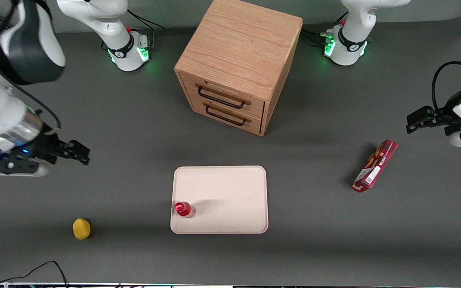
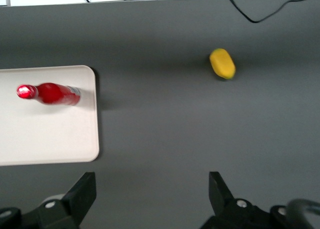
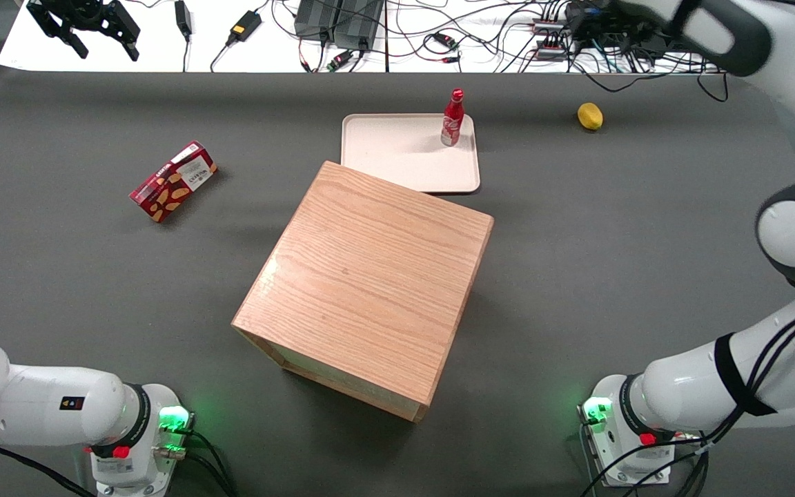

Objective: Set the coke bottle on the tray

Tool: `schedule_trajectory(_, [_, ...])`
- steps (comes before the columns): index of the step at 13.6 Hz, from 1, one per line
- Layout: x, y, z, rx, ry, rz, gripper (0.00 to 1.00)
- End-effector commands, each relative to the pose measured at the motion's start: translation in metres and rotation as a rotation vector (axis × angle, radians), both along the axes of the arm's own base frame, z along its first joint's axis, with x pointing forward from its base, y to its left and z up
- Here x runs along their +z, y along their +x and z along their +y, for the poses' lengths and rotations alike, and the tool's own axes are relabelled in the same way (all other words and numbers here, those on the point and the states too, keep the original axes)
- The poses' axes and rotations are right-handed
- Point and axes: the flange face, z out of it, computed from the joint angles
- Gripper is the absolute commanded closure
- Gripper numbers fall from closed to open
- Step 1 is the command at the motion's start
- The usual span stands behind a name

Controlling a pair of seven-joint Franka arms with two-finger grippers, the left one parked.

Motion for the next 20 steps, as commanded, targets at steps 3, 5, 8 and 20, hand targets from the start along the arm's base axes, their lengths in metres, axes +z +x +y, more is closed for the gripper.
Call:
schedule_trajectory(3, [-0.0042,-0.0305,-0.0424,0.041,0.038,0.013,0.0])
schedule_trajectory(5, [-0.0056,-0.0355,-0.0393,0.041,0.042,-0.003,0.0])
schedule_trajectory(8, [-0.0073,-0.0343,-0.0377,0.058,0.03,0.002,0.0])
schedule_trajectory(20, [0.0002,-0.033,-0.036,0.073,0.017,-0.008,0.0])
